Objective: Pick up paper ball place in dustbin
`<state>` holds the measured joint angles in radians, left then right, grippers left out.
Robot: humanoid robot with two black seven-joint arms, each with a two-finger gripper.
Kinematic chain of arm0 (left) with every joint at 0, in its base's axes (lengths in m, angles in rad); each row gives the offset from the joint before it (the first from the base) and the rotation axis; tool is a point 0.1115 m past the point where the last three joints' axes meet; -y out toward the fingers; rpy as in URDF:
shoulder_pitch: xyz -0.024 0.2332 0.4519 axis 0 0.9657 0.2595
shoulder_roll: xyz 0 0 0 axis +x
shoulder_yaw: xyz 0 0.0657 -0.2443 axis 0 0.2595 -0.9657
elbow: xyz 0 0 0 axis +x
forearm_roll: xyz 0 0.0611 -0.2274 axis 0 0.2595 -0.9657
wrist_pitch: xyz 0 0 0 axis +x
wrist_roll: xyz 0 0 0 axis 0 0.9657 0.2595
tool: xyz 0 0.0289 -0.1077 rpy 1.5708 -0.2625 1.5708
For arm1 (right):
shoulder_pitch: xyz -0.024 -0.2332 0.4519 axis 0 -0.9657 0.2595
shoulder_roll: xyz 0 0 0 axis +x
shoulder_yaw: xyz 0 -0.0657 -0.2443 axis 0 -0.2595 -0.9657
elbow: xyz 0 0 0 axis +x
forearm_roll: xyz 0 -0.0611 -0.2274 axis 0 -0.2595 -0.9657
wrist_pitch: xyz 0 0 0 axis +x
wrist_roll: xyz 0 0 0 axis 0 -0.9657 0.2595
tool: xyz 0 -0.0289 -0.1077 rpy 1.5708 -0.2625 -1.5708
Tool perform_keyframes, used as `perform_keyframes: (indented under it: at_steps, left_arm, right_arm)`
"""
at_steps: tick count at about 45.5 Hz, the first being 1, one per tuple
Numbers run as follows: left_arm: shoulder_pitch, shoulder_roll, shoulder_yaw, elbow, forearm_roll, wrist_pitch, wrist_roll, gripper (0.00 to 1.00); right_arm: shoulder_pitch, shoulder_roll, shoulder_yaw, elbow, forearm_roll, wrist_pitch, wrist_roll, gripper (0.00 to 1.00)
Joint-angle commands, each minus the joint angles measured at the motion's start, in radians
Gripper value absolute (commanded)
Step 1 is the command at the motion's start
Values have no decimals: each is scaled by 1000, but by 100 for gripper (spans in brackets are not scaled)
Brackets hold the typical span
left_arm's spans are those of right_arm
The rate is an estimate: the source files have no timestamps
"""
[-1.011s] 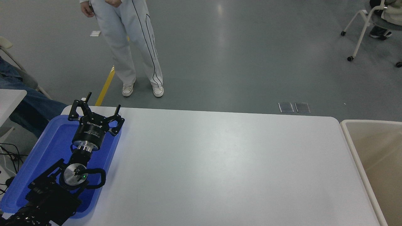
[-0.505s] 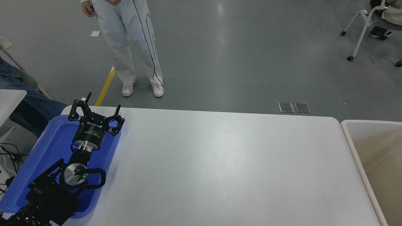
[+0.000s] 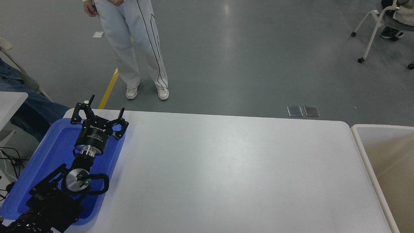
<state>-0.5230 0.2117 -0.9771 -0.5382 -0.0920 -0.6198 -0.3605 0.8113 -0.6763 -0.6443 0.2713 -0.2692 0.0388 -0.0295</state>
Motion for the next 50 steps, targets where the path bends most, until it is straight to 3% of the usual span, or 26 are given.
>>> perform_keyframes:
  at_steps: [1,16,22,27,34,42,50]
  left_arm:
    - [0,0,0,0,0,0,0,100]
    - [0,0,0,0,0,0,0,100]
    - [0,0,0,0,0,0,0,100]
    - [0,0,0,0,0,0,0,100]
    - [0,0,0,0,0,0,0,100]
    - [0,0,0,0,0,0,0,100]
    - [0,0,0,0,0,0,0,100]
  right_arm:
    - [-73,64,31,-61,1,-3,0,0]
    - [-89,95,31,-58,1,-10,0,0]
    - [-90,96,29,-58,-5,-20,0,28]
    - [-86,95,31,-60,-7,-52,0,64]
    - [-80,95,34,-57,1,-115,0,88]
    - [-77,93,54,-43,1,-115,0,98]
    - [-70,89,57,-40,2,-112,0,98]
